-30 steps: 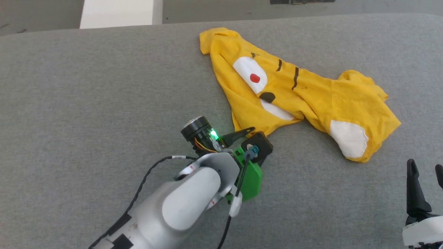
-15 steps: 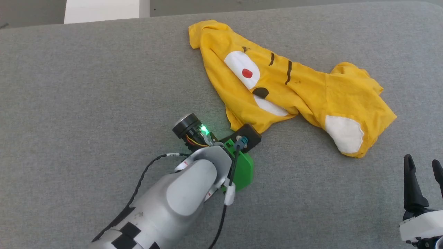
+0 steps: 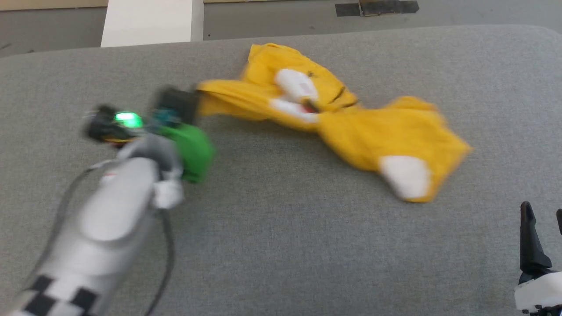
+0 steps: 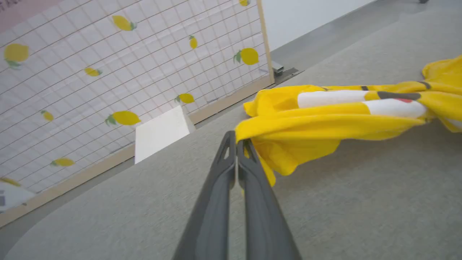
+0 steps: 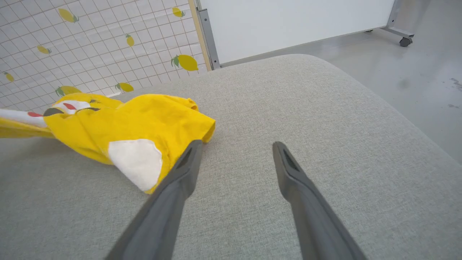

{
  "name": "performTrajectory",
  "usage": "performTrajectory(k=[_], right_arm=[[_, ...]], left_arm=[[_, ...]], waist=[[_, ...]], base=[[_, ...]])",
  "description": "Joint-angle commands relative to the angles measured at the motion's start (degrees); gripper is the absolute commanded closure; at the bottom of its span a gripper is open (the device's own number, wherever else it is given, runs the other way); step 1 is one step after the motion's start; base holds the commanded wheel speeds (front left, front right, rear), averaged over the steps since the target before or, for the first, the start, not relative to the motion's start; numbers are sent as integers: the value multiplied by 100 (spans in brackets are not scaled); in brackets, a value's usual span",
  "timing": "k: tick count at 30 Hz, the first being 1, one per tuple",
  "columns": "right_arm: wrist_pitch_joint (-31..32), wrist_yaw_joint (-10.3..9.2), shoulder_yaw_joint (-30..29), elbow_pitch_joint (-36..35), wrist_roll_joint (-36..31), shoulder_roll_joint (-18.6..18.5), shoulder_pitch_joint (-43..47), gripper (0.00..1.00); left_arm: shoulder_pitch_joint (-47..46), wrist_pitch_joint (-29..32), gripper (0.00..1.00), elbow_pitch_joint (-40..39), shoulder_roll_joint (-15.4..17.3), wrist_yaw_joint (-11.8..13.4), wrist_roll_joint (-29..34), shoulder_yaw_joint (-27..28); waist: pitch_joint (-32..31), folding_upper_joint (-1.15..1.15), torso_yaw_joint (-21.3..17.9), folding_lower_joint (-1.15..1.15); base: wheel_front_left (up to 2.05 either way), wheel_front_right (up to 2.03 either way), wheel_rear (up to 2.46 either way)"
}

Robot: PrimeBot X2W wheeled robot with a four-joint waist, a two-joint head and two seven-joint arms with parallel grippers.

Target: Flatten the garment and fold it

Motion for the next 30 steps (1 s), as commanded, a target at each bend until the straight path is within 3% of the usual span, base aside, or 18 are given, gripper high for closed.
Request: performTrajectory(k=[1, 6, 7, 8, 9, 15, 18, 22, 26, 30], right_arm=[[15, -8, -10, -30, -20, 6, 55, 0], [76, -8, 58, 2, -2, 6, 63, 0], [78, -8, 64, 5, 1, 6, 58, 0], [80, -8, 63, 9, -2, 6, 53, 0], [81, -8, 52, 12, -7, 6, 49, 0], [134, -8, 50, 23, -73, 6, 52, 0], [164, -8, 16, 10, -87, 6, 95, 0], [203, -8, -2, -30, -78, 6, 143, 0], [201, -8, -2, -61, -42, 6, 115, 0], [196, -8, 7, -36, -13, 6, 64, 0]], left_arm=[[185, 107, 100, -74, 194, 62, -121, 105], [799, 528, 100, -198, 802, 266, -382, 373], [911, 548, 87, -225, 805, 314, -464, 425], [1036, 557, 24, -275, 806, 362, -517, 448], [1137, 521, 0, -338, 777, 428, -587, 498], [1442, 56, 0, -769, 617, 660, -880, 790], [1499, -24, 0, -1446, 666, 798, -834, 833], [1451, 329, 0, -2627, 753, 880, -604, 607], [1133, 788, 0, -3460, 565, 799, -383, 188], [671, 1130, 0, -3437, -23, 454, -253, -492]], waist=[[3, 0, -33, 0], [80, 0, -102, 0], [90, 0, -109, 0], [101, 0, -112, 0], [108, 0, -105, 0], [-31, 0, -20, 0], [-145, 0, 46, 0], [-199, 0, 120, 0], [-116, 0, 141, 0], [-6, 0, 134, 0]], base=[[0, 0, 0], [0, 0, 0], [0, 0, 0], [0, 0, 0], [0, 0, 0], [0, 0, 0], [0, 0, 0], [0, 0, 0], [0, 0, 0], [0, 0, 0]])
